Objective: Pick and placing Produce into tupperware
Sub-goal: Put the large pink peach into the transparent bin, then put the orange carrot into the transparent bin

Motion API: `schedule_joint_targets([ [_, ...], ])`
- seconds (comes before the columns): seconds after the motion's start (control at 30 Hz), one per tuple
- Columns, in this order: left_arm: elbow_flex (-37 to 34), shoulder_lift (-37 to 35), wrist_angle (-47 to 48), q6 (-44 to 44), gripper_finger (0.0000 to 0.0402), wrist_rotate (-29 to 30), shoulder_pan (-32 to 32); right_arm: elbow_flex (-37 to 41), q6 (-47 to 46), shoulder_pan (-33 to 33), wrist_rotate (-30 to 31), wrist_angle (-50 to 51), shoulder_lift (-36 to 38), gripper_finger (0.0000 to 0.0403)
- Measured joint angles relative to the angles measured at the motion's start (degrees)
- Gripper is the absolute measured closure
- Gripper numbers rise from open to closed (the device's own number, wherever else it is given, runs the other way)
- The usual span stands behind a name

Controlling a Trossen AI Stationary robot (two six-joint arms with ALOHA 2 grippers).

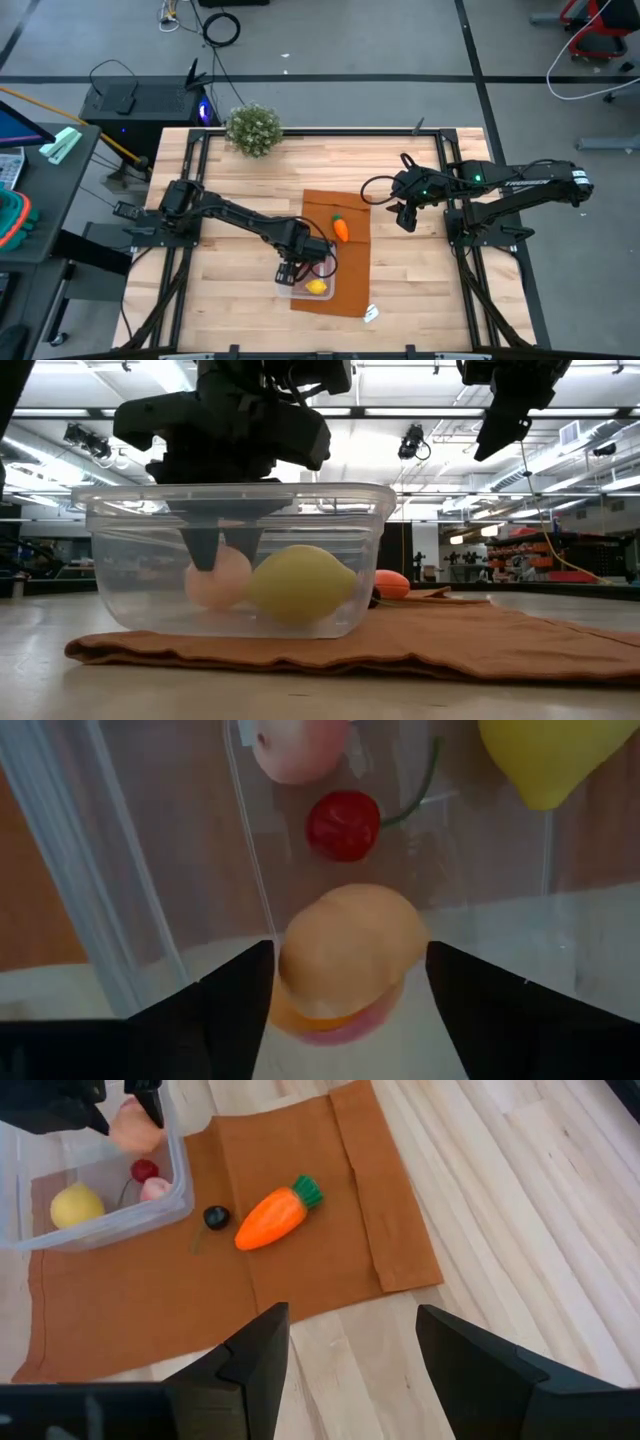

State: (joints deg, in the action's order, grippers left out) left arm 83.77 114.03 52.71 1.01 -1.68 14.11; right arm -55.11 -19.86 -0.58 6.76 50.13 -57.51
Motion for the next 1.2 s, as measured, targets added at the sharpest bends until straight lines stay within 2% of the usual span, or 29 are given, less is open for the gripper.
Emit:
schedule_joint_targets([
  [0.2, 0.9, 0.0, 0.6, -0.2, 0.0103, 0.0, 0.0, 0.0, 0.0, 0.0, -0.3, 0.0, 0.0, 0.0213],
  [0.47, 7.4, 0.0, 5.4, -1.7, 0.0099, 0.7, -0.9, 0.0, -0.1, 0.0, -1.0, 0.0, 0.0, 0.0213],
  [0.77, 14.6, 0.0, 8.3, -9.2, 0.0099, 8.8, -3.9, 0.0, -0.2, 0.0, -1.3, 0.0, 0.0, 0.0213],
  [1.2, 14.9, 0.0, 5.4, -18.5, 0.0099, 9.2, -11.5, 0.0, -1.1, 0.0, -2.5, 2.7, 0.0, 0.0213],
])
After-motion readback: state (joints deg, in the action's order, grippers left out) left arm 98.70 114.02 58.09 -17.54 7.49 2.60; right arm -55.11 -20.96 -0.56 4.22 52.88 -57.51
